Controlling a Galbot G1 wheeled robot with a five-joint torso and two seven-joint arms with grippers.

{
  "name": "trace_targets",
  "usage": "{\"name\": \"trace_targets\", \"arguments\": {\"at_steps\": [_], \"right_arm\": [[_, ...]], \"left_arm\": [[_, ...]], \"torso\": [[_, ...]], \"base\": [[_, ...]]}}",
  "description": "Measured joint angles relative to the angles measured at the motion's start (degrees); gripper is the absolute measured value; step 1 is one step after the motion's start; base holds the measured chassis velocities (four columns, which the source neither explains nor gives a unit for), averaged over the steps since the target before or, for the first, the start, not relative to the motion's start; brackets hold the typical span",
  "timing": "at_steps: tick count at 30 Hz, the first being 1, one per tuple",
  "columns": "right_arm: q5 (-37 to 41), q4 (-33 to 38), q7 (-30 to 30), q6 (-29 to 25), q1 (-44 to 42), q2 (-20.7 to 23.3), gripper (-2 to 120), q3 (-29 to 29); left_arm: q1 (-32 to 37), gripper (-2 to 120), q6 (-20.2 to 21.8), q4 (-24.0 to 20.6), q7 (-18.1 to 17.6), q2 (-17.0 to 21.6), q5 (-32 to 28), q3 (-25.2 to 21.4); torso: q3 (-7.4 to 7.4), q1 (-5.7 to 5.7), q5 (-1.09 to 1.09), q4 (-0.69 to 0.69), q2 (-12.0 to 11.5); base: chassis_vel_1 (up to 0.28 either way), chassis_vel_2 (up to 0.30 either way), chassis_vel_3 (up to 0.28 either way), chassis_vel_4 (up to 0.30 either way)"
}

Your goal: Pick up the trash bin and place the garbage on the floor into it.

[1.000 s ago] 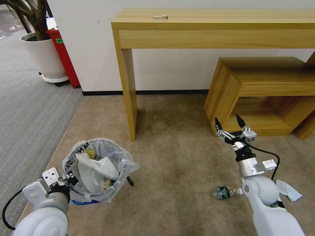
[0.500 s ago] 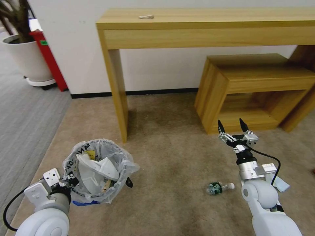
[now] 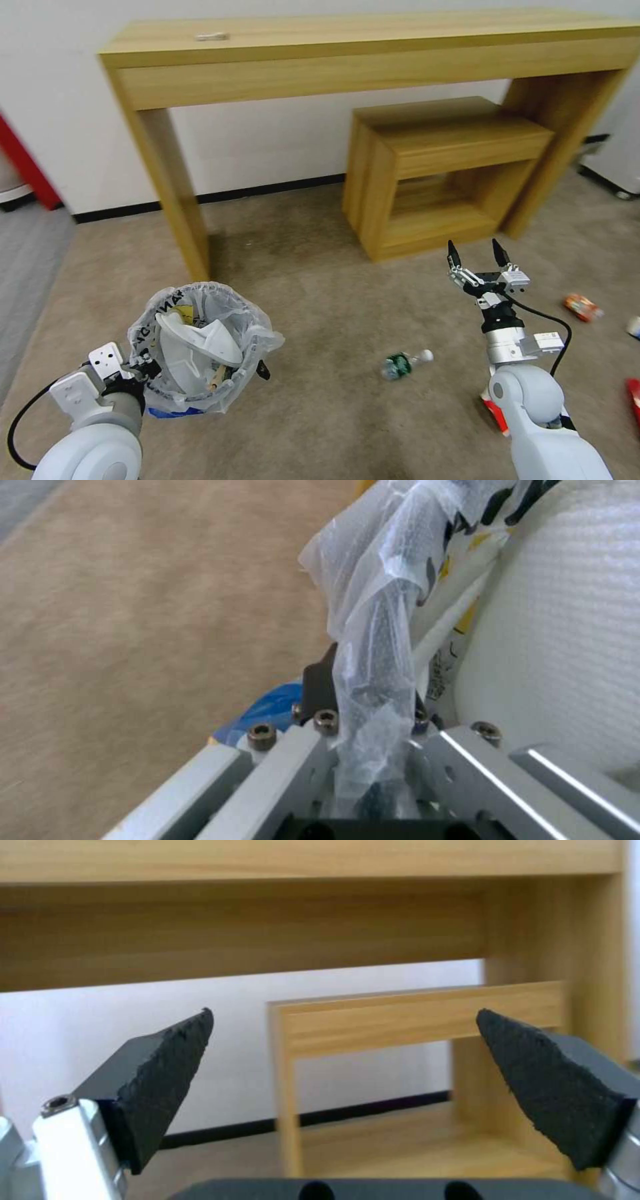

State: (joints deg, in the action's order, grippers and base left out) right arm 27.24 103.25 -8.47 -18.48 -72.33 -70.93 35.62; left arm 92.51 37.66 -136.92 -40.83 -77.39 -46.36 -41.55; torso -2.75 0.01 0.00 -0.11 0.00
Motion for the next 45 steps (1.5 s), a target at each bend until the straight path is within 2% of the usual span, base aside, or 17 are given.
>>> {"name": "trace_targets", "arguments": {"at_steps": [22,29,45], "right_arm": [[-0.1,0.3,0.3,-0.7,-0.3,-0.5,100,0.0],[-0.6,0.8,1.1,-0.4,-0.7,-0.7,100,0.0],[-1.3,0.9,1.5,-0.4,-1.6,-1.2,100,-0.4]], "left_arm": [[0.2,0,-0.4,-0.3,0.0,0.2,-0.2,0.0],[0.5,0,-0.7,-0.5,-0.1,0.3,-0.2,-0.1],[1.9,0,-0.8,-1.5,0.1,0.5,-0.3,-0.6]], "torso": [[0.00,0.00,0.00,-0.02,0.0],[0.01,0.00,0.00,0.03,0.0],[0.01,-0.01,0.00,0.00,0.0]], "base": [[-0.120,-0.114,-0.117,-0.116],[-0.017,-0.007,-0.006,-0.013],[-0.029,0.023,0.021,-0.026]]}}
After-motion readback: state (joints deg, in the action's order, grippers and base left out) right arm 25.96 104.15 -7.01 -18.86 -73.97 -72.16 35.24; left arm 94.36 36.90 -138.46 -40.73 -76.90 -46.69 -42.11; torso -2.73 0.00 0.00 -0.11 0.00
